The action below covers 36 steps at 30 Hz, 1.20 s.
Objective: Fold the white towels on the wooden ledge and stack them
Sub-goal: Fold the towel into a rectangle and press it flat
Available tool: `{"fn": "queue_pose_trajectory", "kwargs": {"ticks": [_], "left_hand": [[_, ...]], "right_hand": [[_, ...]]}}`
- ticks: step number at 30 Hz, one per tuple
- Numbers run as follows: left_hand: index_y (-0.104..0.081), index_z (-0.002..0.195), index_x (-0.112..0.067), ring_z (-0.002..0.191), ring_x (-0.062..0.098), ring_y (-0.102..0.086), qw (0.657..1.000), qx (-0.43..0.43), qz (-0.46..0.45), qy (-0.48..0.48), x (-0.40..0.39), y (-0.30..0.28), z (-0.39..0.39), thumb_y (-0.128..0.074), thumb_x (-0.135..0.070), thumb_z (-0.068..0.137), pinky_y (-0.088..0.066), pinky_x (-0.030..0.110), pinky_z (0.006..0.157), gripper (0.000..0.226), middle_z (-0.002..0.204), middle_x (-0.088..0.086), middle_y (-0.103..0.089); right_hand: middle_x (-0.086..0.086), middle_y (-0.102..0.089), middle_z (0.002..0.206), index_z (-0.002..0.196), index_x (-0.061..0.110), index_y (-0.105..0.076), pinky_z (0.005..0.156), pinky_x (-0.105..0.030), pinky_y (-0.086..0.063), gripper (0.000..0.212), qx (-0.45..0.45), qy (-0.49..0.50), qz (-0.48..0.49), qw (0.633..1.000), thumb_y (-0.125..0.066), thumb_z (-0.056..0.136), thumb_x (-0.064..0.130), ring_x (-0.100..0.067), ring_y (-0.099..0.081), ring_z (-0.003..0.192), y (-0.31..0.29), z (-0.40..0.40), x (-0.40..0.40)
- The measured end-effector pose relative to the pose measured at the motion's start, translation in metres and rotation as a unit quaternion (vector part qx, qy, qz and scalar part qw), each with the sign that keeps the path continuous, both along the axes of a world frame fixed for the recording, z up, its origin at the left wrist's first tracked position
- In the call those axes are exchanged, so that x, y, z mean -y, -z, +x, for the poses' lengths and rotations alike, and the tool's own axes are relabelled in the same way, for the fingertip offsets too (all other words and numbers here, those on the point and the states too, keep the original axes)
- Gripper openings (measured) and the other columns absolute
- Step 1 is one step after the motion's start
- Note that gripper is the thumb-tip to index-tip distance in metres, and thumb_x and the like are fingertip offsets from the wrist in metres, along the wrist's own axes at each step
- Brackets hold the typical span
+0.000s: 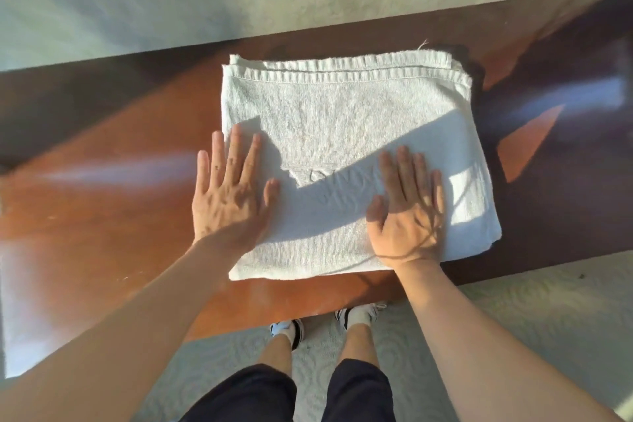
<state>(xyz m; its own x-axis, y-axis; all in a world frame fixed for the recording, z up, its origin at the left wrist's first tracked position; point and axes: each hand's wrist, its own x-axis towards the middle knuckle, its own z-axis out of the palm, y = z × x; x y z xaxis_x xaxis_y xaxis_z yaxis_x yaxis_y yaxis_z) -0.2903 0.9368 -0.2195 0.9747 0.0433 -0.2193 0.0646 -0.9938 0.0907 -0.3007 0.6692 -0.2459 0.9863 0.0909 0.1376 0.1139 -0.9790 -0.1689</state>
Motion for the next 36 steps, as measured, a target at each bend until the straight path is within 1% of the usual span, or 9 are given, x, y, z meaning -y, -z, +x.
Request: {"fn": "queue_pose_trajectory", "kwargs": {"ticks": [5, 12, 16, 21, 25, 28, 32, 34, 36], "left_hand": [[0.014, 0.159, -0.033, 0.153, 0.022, 0.022, 0.987, 0.019, -0.038, 0.157, 0.043, 0.004, 0.056, -0.007, -0.058, 0.104, 0.005, 0.045, 0.126, 0.064, 0.167, -0.002, 0.02], [-0.008, 0.161, -0.034, 0.157, 0.022, 0.002, 0.998, 0.037, -0.013, 0.045, 0.014, 0.019, 0.146, -0.009, -0.066, 0.1, 0.004, 0.041, 0.127, 0.069, 0.17, 0.0, -0.005], [-0.02, 0.161, -0.027, 0.156, 0.021, 0.0, 0.989, 0.069, -0.091, 0.09, 0.019, 0.012, 0.113, -0.016, -0.061, 0.102, 0.002, 0.039, 0.127, 0.068, 0.17, 0.002, -0.005], [-0.046, 0.15, -0.02, 0.155, 0.023, -0.018, 0.959, 0.045, -0.212, 0.185, 0.05, 0.002, -0.015, -0.037, -0.059, 0.099, -0.012, 0.042, 0.126, 0.065, 0.163, 0.003, -0.031], [-0.045, 0.152, -0.02, 0.152, 0.028, -0.026, 0.957, 0.062, -0.145, 0.242, 0.055, 0.005, -0.078, -0.047, -0.066, 0.093, -0.023, 0.048, 0.122, 0.075, 0.162, 0.003, -0.034], [-0.05, 0.147, -0.013, 0.145, 0.036, -0.04, 0.957, 0.08, -0.106, 0.259, 0.05, 0.008, -0.08, -0.058, -0.052, 0.091, -0.034, 0.05, 0.115, 0.069, 0.157, 0.009, -0.044], [-0.067, 0.128, -0.008, 0.12, 0.036, -0.064, 0.956, 0.116, -0.129, 0.238, 0.053, -0.002, -0.069, -0.055, -0.04, 0.095, -0.056, 0.048, 0.091, 0.048, 0.135, 0.01, -0.065], [-0.069, 0.123, -0.009, 0.113, 0.033, -0.069, 0.952, 0.123, -0.149, 0.237, 0.055, -0.009, -0.066, -0.055, -0.036, 0.097, -0.059, 0.046, 0.084, 0.041, 0.127, 0.008, -0.07], [-0.069, 0.121, -0.013, 0.105, 0.028, -0.073, 0.955, 0.11, -0.154, 0.23, 0.054, -0.02, -0.06, -0.054, -0.035, 0.096, -0.059, 0.043, 0.082, 0.037, 0.119, 0.004, -0.073]], "right_hand": [[-0.009, -0.025, 0.166, 0.158, 0.016, -0.031, 0.124, -0.056, -0.016, 0.072, -0.026, -0.001, -0.02, 0.999, -0.041, 0.09, 0.035, -0.03, -0.018, 0.155, -0.006, 0.0, 0.002], [-0.006, -0.024, 0.166, 0.158, 0.018, -0.032, 0.123, -0.056, -0.018, 0.069, -0.003, -0.008, -0.012, 1.0, -0.041, 0.092, 0.034, -0.028, -0.016, 0.155, -0.001, 0.002, 0.002], [-0.006, -0.027, 0.165, 0.157, 0.019, -0.034, 0.123, -0.055, -0.019, 0.067, -0.003, -0.002, -0.025, 1.0, -0.043, 0.092, 0.033, -0.027, -0.018, 0.155, 0.0, 0.0, 0.002], [-0.011, -0.034, 0.162, 0.154, 0.017, -0.041, 0.122, -0.055, -0.02, 0.064, -0.003, 0.001, 0.013, 1.0, -0.039, 0.093, 0.035, -0.03, -0.025, 0.153, 0.001, -0.001, 0.0], [-0.006, -0.029, 0.164, 0.153, 0.026, -0.04, 0.125, -0.053, -0.01, 0.058, -0.08, -0.008, 0.04, 0.996, -0.04, 0.095, 0.034, -0.027, -0.016, 0.155, -0.01, -0.003, 0.0], [-0.004, -0.043, 0.155, 0.142, 0.028, -0.052, 0.12, -0.061, -0.013, 0.049, -0.128, -0.056, 0.095, 0.986, -0.038, 0.097, 0.044, -0.026, -0.024, 0.152, -0.02, 0.001, 0.008], [-0.003, -0.037, 0.158, 0.146, 0.031, -0.043, 0.118, -0.065, -0.012, 0.072, -0.176, -0.204, 0.03, 0.962, -0.044, 0.087, 0.073, -0.029, -0.027, 0.151, -0.031, -0.011, 0.036], [0.0, -0.021, 0.167, 0.156, 0.034, -0.027, 0.122, -0.058, -0.003, 0.085, -0.205, -0.259, -0.013, 0.944, -0.054, 0.084, 0.07, -0.027, -0.011, 0.156, -0.032, -0.018, 0.06], [0.0, -0.021, 0.167, 0.157, 0.034, -0.027, 0.124, -0.051, -0.005, 0.081, -0.222, -0.284, -0.02, 0.933, -0.065, 0.087, 0.052, -0.025, -0.013, 0.156, -0.037, -0.012, 0.077]]}}
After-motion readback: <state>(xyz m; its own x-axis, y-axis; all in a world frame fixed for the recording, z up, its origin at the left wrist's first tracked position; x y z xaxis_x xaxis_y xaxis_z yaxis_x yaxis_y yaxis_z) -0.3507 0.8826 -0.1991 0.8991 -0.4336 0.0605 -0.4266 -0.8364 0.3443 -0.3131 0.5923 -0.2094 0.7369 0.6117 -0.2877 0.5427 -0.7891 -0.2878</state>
